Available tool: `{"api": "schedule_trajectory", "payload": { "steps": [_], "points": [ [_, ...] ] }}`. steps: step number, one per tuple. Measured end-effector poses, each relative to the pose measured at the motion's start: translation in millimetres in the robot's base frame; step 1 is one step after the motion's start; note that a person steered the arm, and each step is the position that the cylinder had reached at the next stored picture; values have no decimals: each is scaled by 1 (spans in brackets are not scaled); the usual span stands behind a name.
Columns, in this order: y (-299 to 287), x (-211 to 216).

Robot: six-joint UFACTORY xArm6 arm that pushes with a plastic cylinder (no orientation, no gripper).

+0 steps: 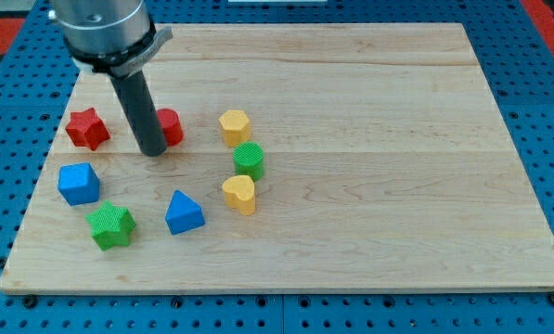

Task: Push the yellow hexagon into the red circle

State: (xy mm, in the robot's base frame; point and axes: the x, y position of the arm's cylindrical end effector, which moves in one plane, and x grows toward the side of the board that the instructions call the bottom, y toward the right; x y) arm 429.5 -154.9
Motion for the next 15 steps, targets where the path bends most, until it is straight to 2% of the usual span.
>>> {"api": "schedule_trajectory", "payload": {
  "steps": [1,2,3,4,5,6,7,9,10,12,15],
  "points": [
    [-1,-17],
    [-16,-1],
    [-25,-8],
    [-53,-37],
    [-56,-63],
    [-9,-86],
    [-3,-87],
    [5,-45],
    [5,-45],
    [5,-121],
    [7,-180]
  ]
}}
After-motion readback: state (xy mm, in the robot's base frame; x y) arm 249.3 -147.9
